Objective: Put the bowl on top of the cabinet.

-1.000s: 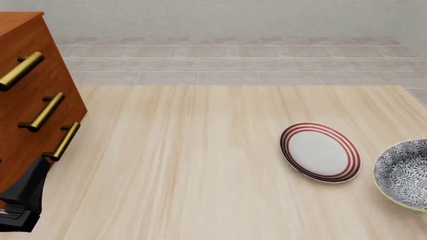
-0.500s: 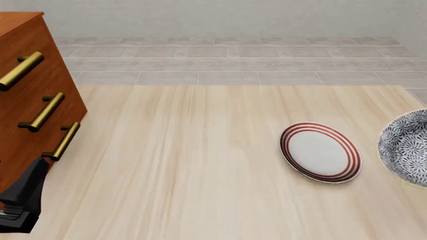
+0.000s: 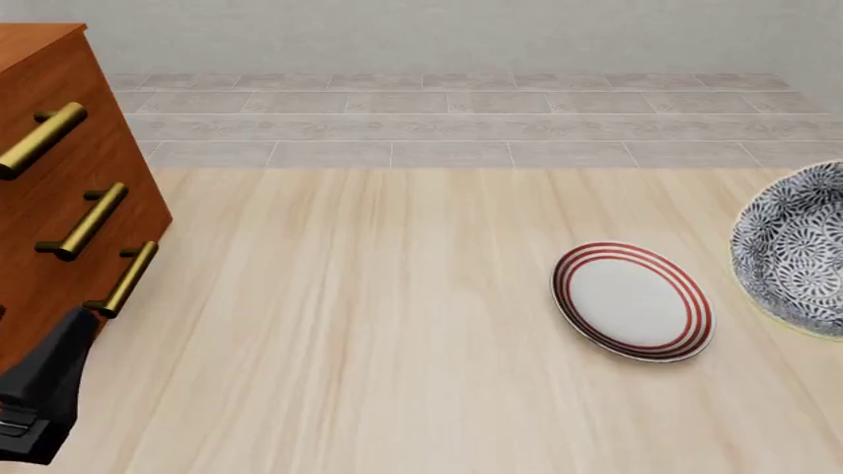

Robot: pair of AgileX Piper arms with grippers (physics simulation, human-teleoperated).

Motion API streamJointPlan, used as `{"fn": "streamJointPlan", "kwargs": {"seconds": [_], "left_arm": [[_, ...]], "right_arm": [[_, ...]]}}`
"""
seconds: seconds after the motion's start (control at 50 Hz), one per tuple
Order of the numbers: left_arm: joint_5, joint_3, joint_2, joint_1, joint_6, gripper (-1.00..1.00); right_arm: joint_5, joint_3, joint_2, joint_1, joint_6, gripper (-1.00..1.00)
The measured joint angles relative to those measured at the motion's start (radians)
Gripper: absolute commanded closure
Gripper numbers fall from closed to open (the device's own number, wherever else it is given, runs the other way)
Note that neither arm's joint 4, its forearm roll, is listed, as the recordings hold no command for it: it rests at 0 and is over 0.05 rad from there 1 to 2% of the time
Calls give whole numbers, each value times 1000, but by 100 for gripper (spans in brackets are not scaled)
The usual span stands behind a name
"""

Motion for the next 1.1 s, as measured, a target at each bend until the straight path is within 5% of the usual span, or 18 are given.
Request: {"fn": "streamJointPlan", "kwargs": {"seconds": [0.56, 1.1], "left_arm": [[29, -62, 14, -101, 20, -100], [39, -140, 59, -208, 27, -100]], "right_arm": [[29, -58, -27, 134, 29, 100], [48, -120, -14, 219, -1, 100]]}}
